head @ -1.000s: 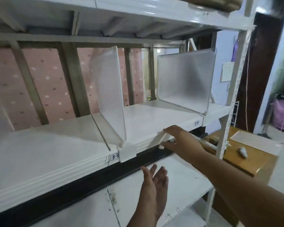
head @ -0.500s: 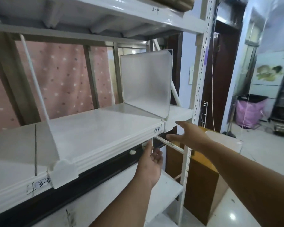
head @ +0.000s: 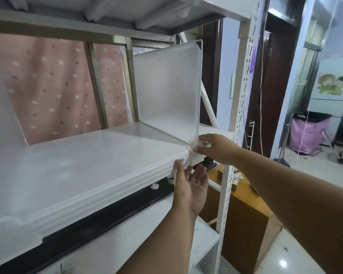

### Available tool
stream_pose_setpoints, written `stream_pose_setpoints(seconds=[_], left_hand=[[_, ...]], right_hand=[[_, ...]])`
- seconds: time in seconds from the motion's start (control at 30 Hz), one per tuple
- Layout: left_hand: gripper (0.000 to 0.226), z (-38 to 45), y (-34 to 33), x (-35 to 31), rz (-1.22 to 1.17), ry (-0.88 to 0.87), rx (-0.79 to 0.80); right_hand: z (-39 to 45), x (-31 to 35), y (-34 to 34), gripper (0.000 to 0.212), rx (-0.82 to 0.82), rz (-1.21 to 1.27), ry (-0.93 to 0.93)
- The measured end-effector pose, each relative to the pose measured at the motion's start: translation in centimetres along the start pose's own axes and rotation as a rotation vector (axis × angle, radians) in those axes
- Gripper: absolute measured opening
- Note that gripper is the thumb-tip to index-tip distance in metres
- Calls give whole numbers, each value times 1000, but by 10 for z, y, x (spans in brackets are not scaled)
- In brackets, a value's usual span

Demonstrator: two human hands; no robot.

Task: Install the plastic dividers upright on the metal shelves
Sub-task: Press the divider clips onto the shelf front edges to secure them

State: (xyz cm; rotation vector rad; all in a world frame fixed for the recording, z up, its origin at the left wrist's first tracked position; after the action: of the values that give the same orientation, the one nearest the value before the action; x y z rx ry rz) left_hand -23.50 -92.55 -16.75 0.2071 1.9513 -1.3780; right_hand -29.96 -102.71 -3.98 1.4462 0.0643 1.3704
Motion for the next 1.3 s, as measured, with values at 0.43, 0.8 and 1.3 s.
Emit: stream_pose_setpoints(seconds=[0.43,0.8,1.3], left_hand=[[107,14,-27,8,-327,-84,203],[113,3,-38,-1,-394,-69,105],[95,11,-35,5,-286,-94,117]], right_hand=[[13,-5,-6,33,-61,-25,70],[19,4,-10,64,-150,-157,69],[16,-4,2,31,-83,-144,212]])
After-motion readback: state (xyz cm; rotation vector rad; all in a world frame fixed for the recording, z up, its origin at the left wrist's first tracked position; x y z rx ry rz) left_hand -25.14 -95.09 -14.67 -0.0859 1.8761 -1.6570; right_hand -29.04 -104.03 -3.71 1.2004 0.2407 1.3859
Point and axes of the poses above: each hand's wrist, its own z-axis towards the middle knuckle, its own y-axis out of the back of the hand, x = y × z, the point moved 3 cm from there along z, towards the middle knuckle, and after that the axes turned 15 degrees about z, right-handed, at the moved point
